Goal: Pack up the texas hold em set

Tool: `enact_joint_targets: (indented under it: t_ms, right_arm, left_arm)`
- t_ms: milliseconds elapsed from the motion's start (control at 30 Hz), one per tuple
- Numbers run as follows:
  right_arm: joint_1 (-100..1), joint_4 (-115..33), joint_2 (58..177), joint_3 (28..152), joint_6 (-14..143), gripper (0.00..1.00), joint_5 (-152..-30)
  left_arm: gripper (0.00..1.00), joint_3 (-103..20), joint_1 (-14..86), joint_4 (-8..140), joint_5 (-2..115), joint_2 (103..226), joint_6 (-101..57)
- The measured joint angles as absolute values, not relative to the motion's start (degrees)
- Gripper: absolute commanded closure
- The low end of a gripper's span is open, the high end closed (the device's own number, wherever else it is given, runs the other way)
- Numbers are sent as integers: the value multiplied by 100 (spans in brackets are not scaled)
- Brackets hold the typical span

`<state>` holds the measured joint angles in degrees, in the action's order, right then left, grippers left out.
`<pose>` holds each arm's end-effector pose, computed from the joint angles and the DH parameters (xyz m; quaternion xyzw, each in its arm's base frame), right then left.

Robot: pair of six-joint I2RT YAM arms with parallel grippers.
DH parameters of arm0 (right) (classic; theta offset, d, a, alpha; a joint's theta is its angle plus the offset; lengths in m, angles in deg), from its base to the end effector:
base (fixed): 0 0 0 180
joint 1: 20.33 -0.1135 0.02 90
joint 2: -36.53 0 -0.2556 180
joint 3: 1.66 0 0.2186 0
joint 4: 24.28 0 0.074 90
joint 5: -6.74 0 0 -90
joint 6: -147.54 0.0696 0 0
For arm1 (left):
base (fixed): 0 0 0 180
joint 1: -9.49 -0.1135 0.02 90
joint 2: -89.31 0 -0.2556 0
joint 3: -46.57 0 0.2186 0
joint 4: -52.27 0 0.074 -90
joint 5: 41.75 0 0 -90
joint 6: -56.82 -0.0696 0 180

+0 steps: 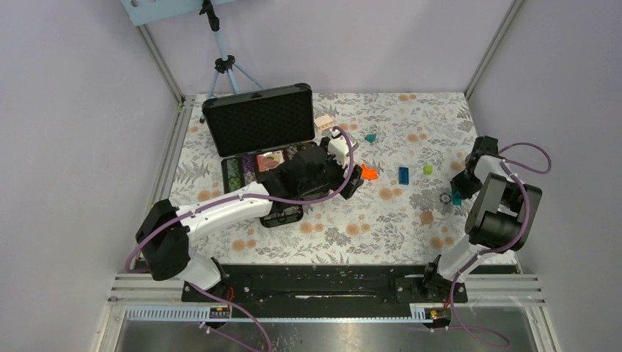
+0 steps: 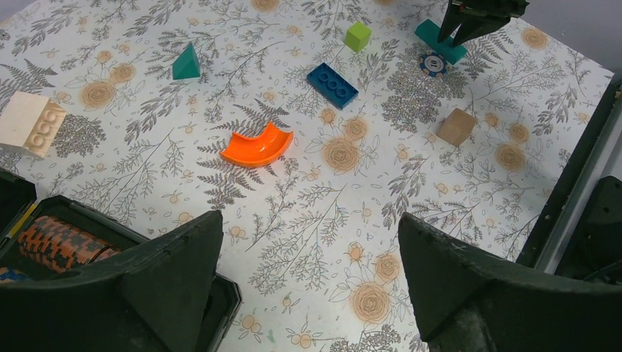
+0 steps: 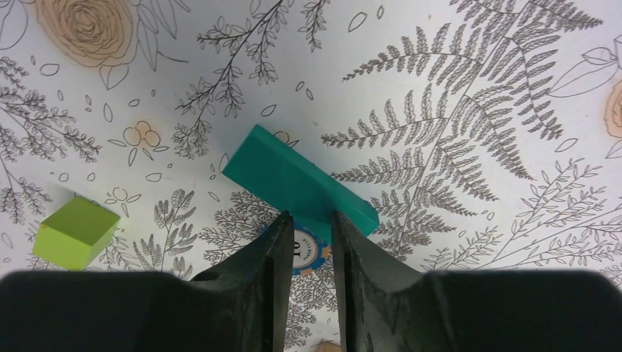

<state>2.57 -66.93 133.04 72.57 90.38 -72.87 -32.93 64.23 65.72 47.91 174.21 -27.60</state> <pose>0.2822 -0.1328 0.1555 0.4718 0.8502 -0.0693 0.2230 0.2029 -0.2862 0.3011 0.3368 0.7404 -0.2902 0.5042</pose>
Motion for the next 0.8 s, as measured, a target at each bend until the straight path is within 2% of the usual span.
enact_joint_targets:
  t_ms: [167, 600, 733, 800]
  right_arm:
    - [272, -6728, 13304, 7255, 9047, 72, -7171]
    - [159, -6422, 12806, 6831, 9095, 72, -7777]
    - [30, -6411, 12965, 6925, 9097, 84, -7877]
    - [16, -6483, 13238, 7102, 9077, 86, -7879]
  left_arm:
    - [12, -3293, 6423, 6574, 4793, 17421, -2757]
    - [12, -3264, 6423, 6570, 4802, 17426, -2714]
    - [12, -3262, 6423, 6570, 4846, 17448, -2703]
    - [12, -3262, 6423, 6574, 4848, 17454, -2701]
